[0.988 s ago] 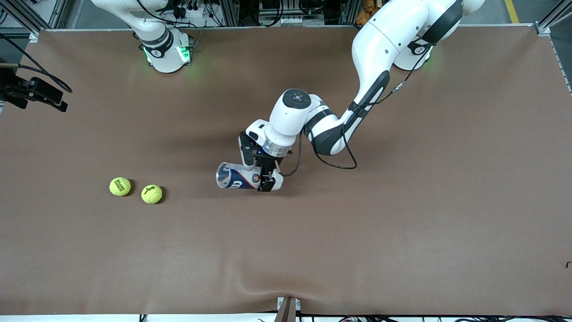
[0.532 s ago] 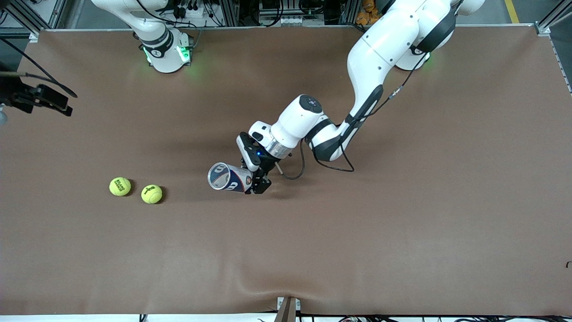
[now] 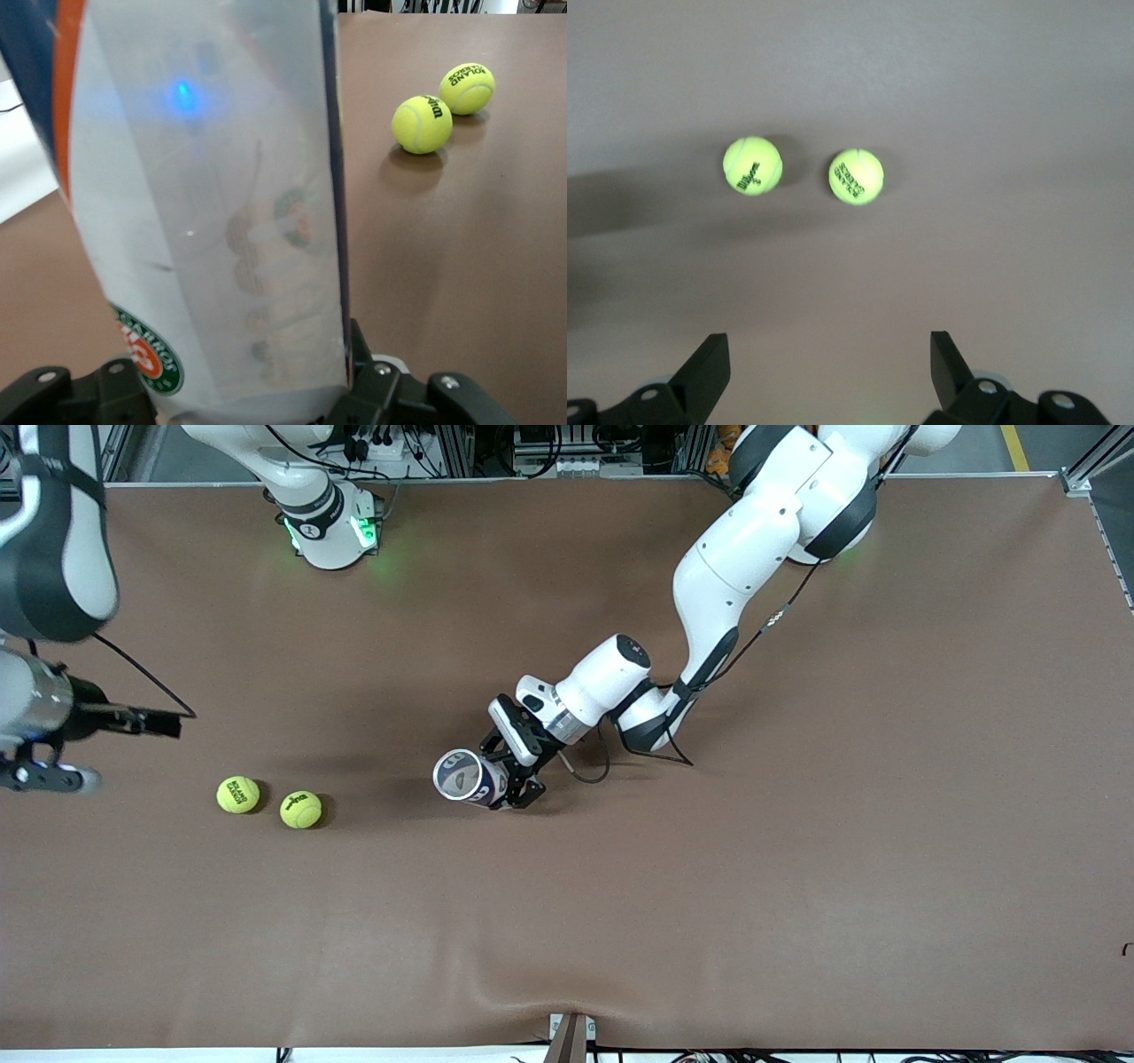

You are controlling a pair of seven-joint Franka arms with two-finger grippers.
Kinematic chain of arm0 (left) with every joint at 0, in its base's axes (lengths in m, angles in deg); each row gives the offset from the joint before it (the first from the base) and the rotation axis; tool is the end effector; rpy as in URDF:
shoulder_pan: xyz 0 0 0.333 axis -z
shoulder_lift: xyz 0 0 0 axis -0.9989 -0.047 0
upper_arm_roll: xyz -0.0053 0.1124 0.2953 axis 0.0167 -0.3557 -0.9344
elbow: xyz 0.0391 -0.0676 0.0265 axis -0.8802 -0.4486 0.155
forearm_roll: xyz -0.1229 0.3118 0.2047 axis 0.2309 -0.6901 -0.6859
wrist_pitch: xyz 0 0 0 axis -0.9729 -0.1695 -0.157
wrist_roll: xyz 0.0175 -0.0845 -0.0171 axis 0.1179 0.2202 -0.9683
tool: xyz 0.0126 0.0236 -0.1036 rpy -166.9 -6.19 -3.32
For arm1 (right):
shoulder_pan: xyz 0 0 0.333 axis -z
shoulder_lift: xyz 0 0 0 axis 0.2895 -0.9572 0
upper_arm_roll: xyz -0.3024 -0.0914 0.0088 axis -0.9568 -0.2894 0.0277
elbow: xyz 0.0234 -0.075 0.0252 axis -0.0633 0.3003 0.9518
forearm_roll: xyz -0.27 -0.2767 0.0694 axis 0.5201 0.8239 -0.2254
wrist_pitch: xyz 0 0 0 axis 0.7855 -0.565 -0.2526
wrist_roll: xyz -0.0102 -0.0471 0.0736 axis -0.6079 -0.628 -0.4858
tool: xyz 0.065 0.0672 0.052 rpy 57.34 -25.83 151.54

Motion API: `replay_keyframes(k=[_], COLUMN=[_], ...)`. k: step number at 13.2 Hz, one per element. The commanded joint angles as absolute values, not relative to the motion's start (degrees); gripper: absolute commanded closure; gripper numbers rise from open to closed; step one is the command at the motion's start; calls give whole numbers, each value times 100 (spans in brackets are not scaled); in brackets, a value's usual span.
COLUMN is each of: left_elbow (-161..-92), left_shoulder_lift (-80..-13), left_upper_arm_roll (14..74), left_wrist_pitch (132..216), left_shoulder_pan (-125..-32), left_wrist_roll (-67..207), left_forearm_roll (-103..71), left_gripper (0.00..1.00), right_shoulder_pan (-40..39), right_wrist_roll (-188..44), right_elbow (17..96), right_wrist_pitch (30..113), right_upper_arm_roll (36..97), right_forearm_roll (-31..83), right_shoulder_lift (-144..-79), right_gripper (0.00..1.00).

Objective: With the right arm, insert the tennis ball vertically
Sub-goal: 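Reach the right gripper to a tennis ball and grasp it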

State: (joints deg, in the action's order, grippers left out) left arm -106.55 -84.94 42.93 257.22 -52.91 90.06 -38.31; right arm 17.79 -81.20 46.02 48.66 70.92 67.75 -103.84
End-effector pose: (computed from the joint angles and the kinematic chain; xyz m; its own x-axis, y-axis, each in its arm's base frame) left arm 0.5109 -0.5581 0.1762 0.1944 -0.4727 0.8595 -0.8602 -0.5032 -0.0822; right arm 0.6211 -0.0320 0.4846 0.9761 -0.1097 -0.1877 -0.0907 -0.9901 0.1069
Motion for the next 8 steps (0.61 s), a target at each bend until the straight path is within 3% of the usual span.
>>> replay_keyframes(k=[1, 5, 8], left_elbow=[-10549, -10557, -10619], left_shoulder_lift=[-8686, -8784, -8801], left_upper_arm_roll=[4277, 4268, 4259], left_wrist_pitch=[26108, 26108, 26108], left_shoulder_pan=[-5259, -5259, -5285], left_wrist_roll=[8970, 8988, 8996], left_forearm_roll=[-3707, -3733, -3768], left_gripper=[27, 25, 18], right_shoulder_pan=[1911, 1868, 1630], right_wrist_roll=[-8383, -9330, -9597], right_elbow=[4607, 4660, 5177], right_wrist_pitch=[5296, 5737, 6631], right_upper_arm_roll=[7149, 7149, 7149], right_forearm_roll=[6599, 6157, 6157], right_shoulder_lift=[-10808, -11257, -11337], right_gripper=[0, 0, 0])
